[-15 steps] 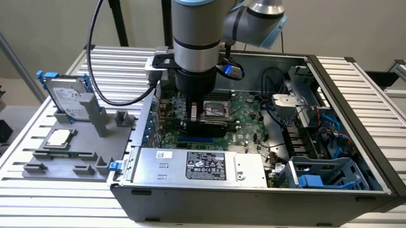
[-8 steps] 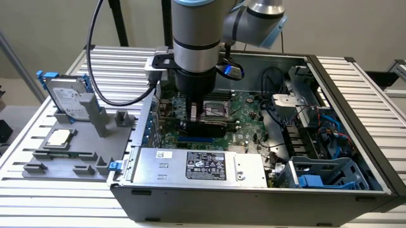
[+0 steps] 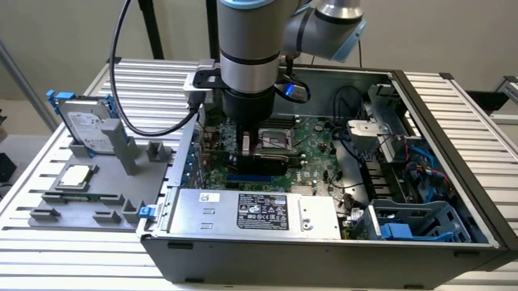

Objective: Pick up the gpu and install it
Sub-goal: 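Insert the gpu into the slot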

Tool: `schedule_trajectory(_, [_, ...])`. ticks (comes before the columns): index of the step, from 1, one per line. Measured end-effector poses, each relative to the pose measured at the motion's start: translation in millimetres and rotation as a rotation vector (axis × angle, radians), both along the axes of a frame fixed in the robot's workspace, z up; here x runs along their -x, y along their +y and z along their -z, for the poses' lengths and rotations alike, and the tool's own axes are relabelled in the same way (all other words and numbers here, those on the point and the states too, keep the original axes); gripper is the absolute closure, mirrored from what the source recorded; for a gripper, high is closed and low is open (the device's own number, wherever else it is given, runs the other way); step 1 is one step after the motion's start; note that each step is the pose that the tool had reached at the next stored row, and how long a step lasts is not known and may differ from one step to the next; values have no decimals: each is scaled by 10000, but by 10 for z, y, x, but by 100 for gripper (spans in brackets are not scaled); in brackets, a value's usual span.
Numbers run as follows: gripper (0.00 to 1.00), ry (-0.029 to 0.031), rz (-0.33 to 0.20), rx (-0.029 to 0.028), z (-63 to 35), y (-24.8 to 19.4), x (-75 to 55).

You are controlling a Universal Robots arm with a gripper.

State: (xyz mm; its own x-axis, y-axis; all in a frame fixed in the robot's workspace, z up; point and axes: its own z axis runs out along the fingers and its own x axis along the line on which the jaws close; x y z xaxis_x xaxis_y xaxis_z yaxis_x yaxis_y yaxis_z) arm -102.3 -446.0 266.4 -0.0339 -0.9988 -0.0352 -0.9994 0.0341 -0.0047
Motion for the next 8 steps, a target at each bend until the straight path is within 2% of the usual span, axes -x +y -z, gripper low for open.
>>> schedule_trajectory(8, [100,2,-1,0,49,-2,0])
